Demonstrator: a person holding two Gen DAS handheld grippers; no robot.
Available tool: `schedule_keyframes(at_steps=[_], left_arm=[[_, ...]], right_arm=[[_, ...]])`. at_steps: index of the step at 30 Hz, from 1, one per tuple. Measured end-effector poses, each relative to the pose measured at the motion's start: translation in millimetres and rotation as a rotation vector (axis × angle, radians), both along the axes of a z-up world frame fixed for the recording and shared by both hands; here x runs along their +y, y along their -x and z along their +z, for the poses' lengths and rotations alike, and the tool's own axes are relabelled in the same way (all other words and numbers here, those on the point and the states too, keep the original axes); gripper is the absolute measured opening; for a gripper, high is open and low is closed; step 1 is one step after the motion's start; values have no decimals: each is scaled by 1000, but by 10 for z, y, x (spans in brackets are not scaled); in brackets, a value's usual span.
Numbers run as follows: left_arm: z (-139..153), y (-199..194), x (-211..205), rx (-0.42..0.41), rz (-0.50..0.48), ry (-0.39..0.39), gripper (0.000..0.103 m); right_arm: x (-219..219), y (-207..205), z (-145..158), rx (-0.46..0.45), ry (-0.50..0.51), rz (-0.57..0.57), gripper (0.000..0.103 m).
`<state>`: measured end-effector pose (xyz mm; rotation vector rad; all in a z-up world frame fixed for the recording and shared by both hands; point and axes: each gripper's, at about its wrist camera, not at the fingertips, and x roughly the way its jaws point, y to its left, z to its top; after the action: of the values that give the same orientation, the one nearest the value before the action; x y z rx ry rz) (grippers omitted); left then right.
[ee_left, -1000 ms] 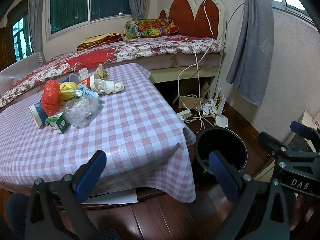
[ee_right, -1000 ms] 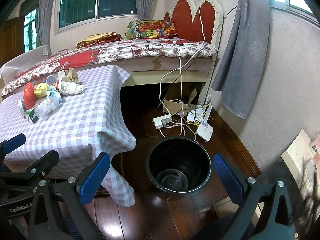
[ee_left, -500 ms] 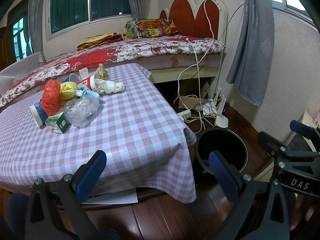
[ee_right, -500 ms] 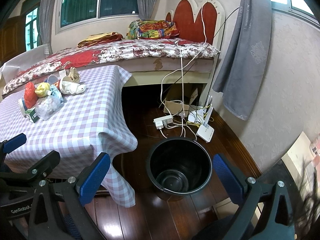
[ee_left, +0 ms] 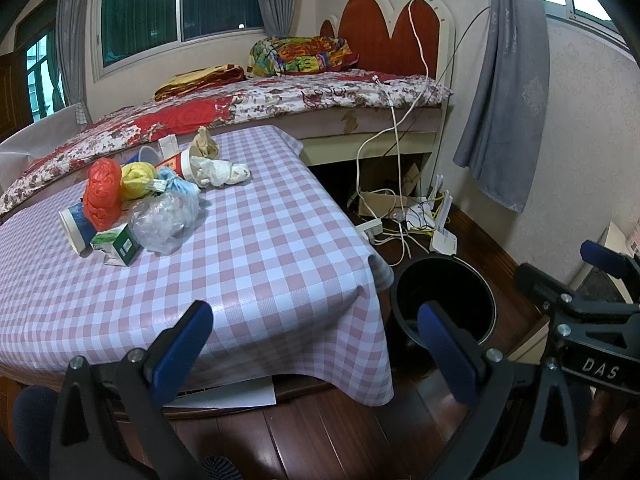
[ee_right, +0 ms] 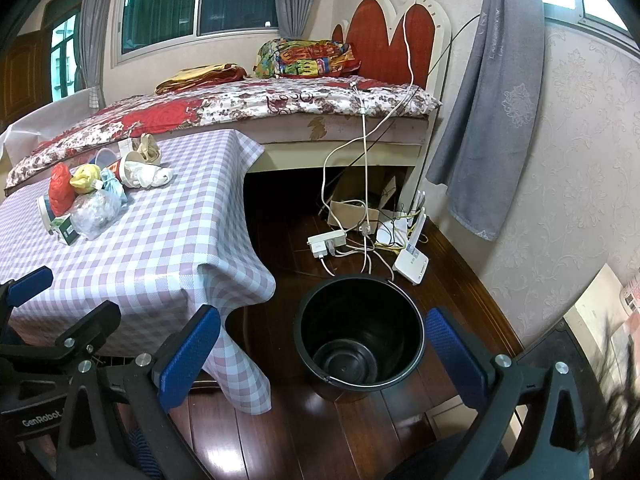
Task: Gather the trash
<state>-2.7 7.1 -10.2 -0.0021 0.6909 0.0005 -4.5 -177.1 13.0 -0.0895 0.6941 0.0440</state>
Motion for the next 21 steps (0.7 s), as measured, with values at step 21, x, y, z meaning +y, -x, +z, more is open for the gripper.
schedule_keyframes(at_steps=[21], left_arm=[[-37,5,168,-3,34,1,103]], right_arm=[[109,-3,-70,9,-6,18,103]])
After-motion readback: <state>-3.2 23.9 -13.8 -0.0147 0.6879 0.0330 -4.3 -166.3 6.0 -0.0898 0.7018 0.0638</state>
